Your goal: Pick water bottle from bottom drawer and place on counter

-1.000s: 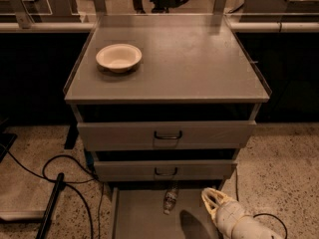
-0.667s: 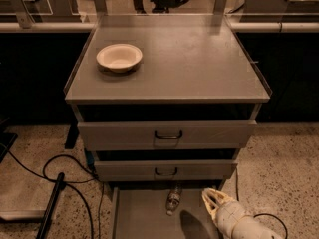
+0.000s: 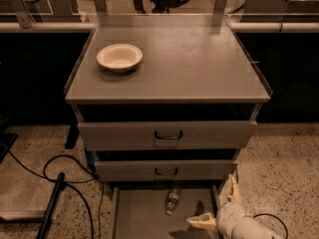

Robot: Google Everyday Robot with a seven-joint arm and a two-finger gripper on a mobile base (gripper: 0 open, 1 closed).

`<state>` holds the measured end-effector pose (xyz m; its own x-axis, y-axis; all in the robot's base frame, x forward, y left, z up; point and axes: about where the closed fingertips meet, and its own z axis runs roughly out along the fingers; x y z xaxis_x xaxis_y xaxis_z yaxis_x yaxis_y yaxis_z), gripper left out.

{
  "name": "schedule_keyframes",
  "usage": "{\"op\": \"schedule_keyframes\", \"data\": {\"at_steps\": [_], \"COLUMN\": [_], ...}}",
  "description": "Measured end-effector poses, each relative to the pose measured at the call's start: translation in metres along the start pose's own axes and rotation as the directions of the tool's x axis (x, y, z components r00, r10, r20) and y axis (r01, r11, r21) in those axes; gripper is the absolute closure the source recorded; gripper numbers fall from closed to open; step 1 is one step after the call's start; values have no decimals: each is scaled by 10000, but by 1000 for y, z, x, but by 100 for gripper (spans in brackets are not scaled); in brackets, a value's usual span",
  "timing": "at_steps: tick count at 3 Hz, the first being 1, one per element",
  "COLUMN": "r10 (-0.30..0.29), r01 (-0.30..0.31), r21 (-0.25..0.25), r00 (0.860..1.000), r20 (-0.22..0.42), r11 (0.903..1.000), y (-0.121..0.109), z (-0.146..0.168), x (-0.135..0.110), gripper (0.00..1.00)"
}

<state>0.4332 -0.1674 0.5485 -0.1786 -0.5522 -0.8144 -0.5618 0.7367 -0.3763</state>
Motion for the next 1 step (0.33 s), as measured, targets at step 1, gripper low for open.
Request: {"op": "schedule_keyframes", "data": {"at_steps": [1], "r10": [0], "r01": [0], "r21": [0], "r00": [10000], "r20": [0], "r11": [10000], "y": [0], "z": [0], "x": [0], "gripper": [0]}}
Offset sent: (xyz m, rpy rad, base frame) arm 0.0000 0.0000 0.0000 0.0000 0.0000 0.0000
